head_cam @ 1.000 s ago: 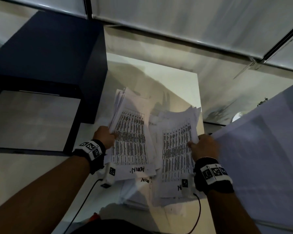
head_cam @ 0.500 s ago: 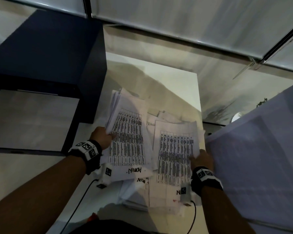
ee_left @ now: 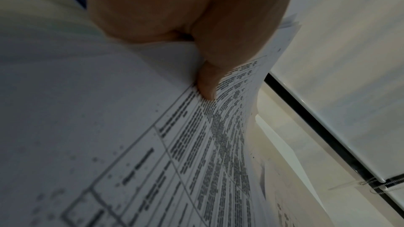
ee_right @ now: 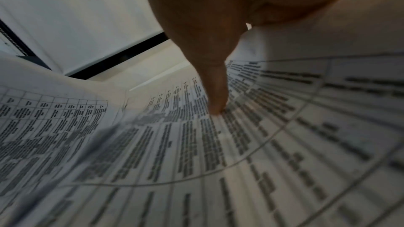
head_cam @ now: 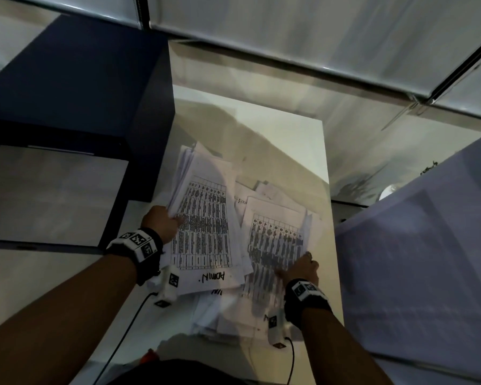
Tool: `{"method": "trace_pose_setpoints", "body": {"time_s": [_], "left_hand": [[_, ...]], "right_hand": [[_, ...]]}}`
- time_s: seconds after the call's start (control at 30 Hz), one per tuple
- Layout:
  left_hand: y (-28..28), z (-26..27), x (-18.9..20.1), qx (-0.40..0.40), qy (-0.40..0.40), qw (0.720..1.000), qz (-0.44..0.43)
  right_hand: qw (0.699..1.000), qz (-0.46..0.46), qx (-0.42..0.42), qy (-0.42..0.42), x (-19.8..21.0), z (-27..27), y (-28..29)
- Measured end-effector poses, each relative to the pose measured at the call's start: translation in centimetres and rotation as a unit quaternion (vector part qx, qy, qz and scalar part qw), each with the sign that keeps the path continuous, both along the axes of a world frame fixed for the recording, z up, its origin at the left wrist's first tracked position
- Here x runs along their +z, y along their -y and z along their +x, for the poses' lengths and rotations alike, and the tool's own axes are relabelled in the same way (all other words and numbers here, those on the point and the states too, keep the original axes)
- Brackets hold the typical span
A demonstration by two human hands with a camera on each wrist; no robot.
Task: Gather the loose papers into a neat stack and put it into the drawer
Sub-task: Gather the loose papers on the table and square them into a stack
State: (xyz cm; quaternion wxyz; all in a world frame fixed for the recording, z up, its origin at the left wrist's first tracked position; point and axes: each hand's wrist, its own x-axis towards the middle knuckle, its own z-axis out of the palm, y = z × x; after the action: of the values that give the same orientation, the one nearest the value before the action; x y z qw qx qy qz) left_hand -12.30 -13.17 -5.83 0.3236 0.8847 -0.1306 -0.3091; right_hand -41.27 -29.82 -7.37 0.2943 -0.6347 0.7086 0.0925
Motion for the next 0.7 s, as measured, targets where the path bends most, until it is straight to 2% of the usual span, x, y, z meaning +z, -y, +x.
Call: {"method": "trace_pose_setpoints", "body": {"time_s": [0.13,0.3,0.4,0.47,0.57,0.7], "left_hand": [[-0.1,0.0,0.3,0.003,0.015,1.0,0.012],[-0.3,-0.1,0.5,0.005,0.009,1.0,0.018],[0.0,-0.3,0.5,0.005,-0.009,1.0,0.024],[0.2,-0.6,0.6,0.005,-0.024,0.999,0.038],[0.1,-0.9,0.7,-0.003,-0.033,0.999,0.042],[-0.5,-1.0,0.1,-0.029,-0.058,0.998,-0.001]], "right_hand": [[0.996,-0.078,0.006,0.041,2.7,0.1,0.2],[0.965,-0.227,0.117,0.062,11.2,1.1,2.6],[0.936,-0.32,0.085,0.119,17.1,2.0,3.6],[0.924,-0.336,0.057,0.172,19.4,2.6,4.1],[0.933,-0.272,0.05,0.229,18.2,3.7,4.2],[0.966,-0.11,0.032,0.23,10.3,5.6,2.6]]}}
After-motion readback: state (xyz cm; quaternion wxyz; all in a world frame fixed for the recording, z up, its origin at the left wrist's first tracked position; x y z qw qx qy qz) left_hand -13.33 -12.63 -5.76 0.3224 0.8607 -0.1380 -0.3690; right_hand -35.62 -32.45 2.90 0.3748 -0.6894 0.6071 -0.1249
